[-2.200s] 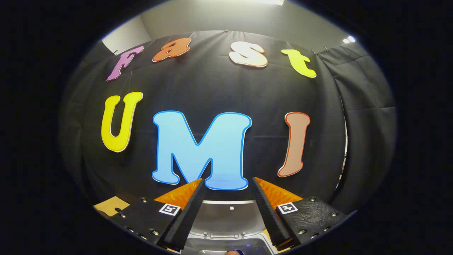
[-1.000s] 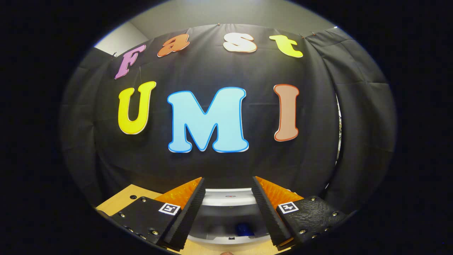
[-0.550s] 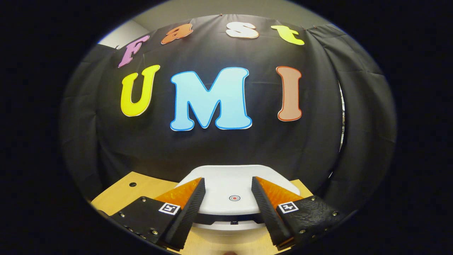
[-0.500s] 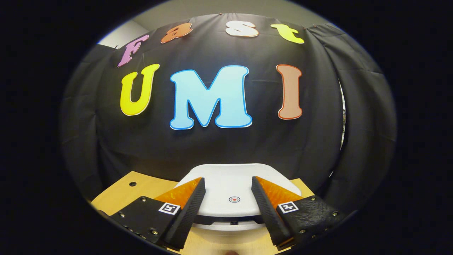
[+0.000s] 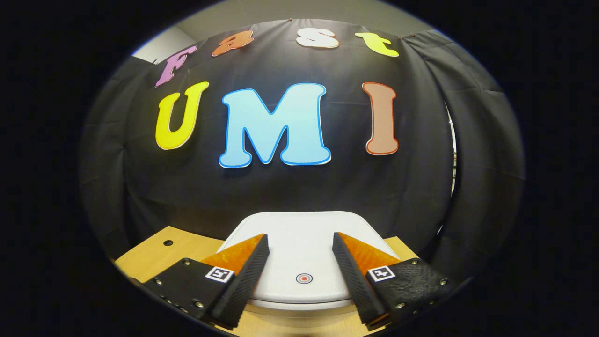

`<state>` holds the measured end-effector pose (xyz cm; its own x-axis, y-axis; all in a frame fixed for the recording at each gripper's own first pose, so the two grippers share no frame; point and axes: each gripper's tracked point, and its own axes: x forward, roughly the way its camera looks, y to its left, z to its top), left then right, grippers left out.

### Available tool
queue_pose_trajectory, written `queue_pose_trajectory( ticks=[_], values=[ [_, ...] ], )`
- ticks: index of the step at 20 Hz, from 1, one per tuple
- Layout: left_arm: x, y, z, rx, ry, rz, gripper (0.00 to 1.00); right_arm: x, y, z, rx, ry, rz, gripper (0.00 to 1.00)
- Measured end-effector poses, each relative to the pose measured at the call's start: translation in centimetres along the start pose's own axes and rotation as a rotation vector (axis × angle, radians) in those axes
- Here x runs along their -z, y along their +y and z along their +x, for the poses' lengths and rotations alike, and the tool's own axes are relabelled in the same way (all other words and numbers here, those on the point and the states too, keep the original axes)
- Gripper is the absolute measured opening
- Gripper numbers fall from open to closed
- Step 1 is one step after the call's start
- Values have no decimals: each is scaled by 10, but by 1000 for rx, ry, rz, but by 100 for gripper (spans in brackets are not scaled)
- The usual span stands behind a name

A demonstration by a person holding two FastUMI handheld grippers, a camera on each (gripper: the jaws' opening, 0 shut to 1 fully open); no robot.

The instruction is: Press the lid of the desktop garbage bin to open it, pick up the crumpled paper on the desktop and throw it into the bin, then pick up the pop can on the desktop and drop it into the bin, and finally close the garbage bin lid.

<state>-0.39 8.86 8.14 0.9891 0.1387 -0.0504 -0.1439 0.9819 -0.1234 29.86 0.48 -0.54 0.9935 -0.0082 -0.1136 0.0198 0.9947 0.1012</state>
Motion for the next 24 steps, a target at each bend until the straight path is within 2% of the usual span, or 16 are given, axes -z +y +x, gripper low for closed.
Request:
queue_pose_trajectory(
  ticks=[6, 11, 24],
  values=[
    [0, -4, 4, 10, 6, 3, 96, 1, -2, 4, 8, -22, 11, 92],
    [1, -9, 6, 25, 13, 3, 96, 5, -2, 3, 14, -25, -26, 93],
    [0, -14, 2, 50, 29, 30, 96, 11, -1, 2, 18, -88, 9, 94]
  ],
)
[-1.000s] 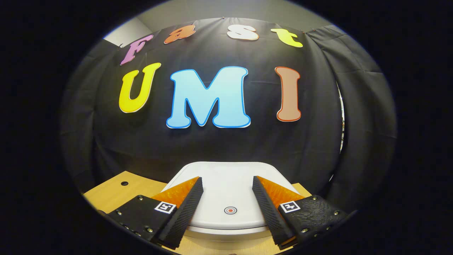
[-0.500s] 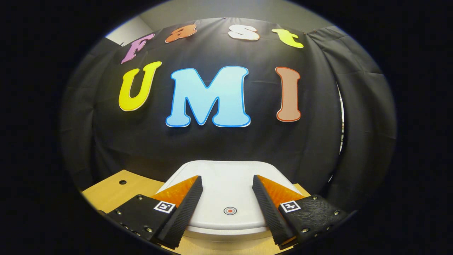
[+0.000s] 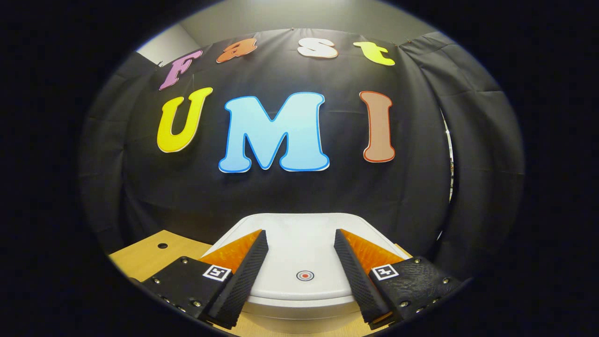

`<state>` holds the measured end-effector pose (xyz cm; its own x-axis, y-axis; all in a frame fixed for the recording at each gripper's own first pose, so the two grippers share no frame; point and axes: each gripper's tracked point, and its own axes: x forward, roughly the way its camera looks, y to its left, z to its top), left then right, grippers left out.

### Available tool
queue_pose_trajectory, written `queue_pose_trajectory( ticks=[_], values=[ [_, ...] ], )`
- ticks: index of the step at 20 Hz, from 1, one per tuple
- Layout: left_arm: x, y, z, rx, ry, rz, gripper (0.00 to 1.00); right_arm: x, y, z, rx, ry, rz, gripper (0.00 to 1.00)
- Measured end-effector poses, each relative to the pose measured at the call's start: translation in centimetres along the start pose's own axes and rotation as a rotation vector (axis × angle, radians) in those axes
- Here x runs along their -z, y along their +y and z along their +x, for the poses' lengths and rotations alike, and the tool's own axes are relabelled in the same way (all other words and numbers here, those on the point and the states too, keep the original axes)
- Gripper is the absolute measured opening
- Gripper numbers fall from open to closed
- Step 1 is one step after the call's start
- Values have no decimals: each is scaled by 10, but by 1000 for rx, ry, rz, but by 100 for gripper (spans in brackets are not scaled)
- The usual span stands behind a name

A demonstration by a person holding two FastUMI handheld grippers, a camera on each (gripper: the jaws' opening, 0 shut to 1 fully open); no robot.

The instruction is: Press the lid of the desktop garbage bin to open it, pick up the crumpled paper on the desktop and throw it into the bin, then pick up the pop can on the desktop and drop it into the bin, and finally close the garbage bin lid.

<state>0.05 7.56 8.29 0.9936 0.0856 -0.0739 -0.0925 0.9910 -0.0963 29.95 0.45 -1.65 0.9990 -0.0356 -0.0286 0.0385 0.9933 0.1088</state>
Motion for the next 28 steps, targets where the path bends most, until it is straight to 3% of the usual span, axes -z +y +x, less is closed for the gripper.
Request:
queue_pose_trajectory(
  ticks=[11, 18, 22, 28],
  values=[
    [-15, 1, -18, -21, -48, 0, 96, -6, 0, 0, 22, -5, 18, 93],
    [-18, -7, -32, -26, -58, 1, 96, -6, 2, -25, 47, 86, 1, 93],
    [-14, -19, -35, -18, -51, 16, 94, -6, 6, -55, 24, 96, -55, 93],
    [-12, -43, -28, -6, -51, 35, 96, -6, 28, -121, -96, 137, -37, 93]
  ],
)
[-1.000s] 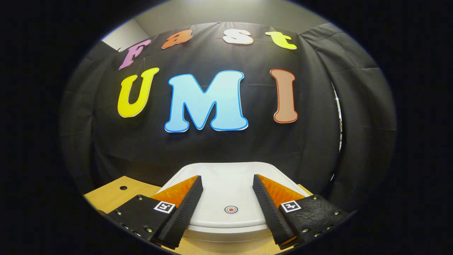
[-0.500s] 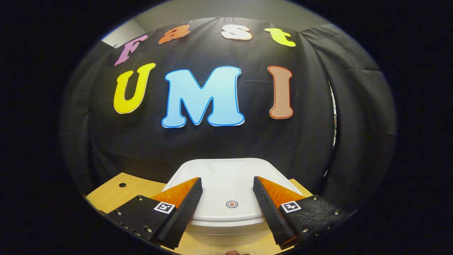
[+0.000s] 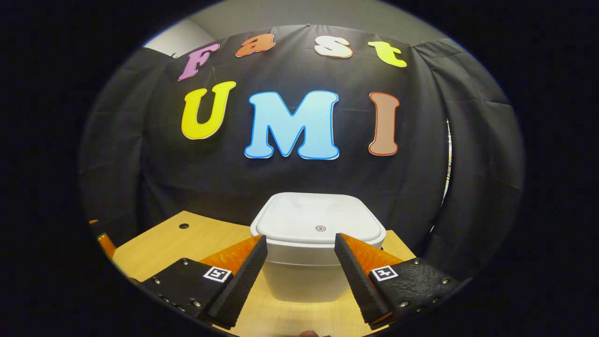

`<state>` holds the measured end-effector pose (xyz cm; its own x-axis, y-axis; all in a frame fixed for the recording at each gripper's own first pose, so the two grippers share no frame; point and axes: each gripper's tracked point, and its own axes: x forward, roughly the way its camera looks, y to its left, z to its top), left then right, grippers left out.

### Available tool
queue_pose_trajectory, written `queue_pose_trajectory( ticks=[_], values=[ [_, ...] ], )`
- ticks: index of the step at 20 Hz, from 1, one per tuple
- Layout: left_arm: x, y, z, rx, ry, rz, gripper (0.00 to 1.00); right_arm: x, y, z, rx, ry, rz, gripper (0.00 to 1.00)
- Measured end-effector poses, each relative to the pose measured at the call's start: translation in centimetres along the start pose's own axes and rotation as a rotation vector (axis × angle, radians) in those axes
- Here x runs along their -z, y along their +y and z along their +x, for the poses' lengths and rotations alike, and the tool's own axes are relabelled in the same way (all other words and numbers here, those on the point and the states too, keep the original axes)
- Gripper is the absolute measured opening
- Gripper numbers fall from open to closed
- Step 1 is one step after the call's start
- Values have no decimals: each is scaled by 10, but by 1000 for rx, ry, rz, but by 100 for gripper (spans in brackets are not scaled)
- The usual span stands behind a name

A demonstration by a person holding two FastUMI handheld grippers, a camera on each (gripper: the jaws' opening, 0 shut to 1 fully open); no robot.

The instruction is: Press the lid of the desktop garbage bin to open it, pick up the crumpled paper on the desktop and throw it into the bin, then pick up the pop can on the desktop and drop it into the bin, and finally close the garbage bin lid.

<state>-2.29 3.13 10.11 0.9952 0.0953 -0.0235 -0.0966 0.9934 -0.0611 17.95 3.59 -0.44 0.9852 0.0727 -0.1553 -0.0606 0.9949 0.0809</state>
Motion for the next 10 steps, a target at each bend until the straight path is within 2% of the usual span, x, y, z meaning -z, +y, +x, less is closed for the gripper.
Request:
queue_pose_trajectory(
  ticks=[3, 6, 8, 10],
  values=[
    [-1, -15, 2, 7, -11, -7, 96, -2, 14, -34, -67, -10, 1, 93],
    [-2, -20, 4, -19, -23, -23, 96, -9, 22, -63, -120, -42, -31, 93],
    [-5, -20, 3, -33, -36, -25, 93, -15, 23, -78, -132, -67, -50, 93],
    [-13, -21, 2, -31, -46, -10, 96, -18, 21, -90, -119, -91, -67, 93]
  ],
)
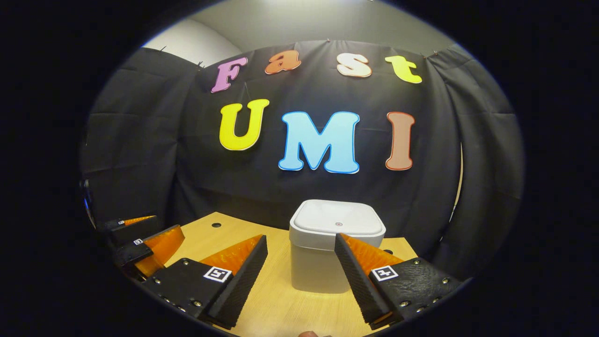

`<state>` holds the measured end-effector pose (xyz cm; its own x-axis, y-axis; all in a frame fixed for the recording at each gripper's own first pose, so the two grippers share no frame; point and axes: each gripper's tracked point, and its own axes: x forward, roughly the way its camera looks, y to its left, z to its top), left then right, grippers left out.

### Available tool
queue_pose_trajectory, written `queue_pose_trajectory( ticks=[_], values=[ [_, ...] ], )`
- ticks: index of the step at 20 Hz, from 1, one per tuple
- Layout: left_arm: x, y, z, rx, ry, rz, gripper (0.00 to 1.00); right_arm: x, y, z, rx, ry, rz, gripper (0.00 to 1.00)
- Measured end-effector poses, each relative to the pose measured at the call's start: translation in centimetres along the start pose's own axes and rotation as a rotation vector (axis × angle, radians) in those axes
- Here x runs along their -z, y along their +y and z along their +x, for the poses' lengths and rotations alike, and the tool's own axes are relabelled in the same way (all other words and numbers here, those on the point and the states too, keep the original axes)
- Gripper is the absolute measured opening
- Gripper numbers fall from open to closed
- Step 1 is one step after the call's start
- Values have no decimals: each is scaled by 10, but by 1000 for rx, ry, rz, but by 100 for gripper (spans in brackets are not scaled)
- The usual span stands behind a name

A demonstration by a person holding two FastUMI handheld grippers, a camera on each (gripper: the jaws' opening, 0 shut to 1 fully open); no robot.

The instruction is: Press the lid of the desktop garbage bin to open it, pick up the crumpled paper on the desktop and throw it into the bin, then pick up the pop can on the desktop and drop it into the bin, and finally close the garbage bin lid.

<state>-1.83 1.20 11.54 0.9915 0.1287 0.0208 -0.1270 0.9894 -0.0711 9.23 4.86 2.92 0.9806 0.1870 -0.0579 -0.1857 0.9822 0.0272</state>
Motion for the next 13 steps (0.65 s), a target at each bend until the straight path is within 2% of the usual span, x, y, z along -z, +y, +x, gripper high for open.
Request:
queue_pose_trajectory(
  ticks=[5, 11, 13],
  values=[
    [-20, 0, 5, 34, -13, 41, 95, -2, 0, -18, 53, -28, -22, 93],
    [-49, -17, 9, 93, -69, 18, 94, 12, 2, -24, 84, -4, 19, 93],
    [-55, -20, 10, 113, -83, 14, 95, 14, -3, -27, 123, -8, 8, 93]
  ],
)
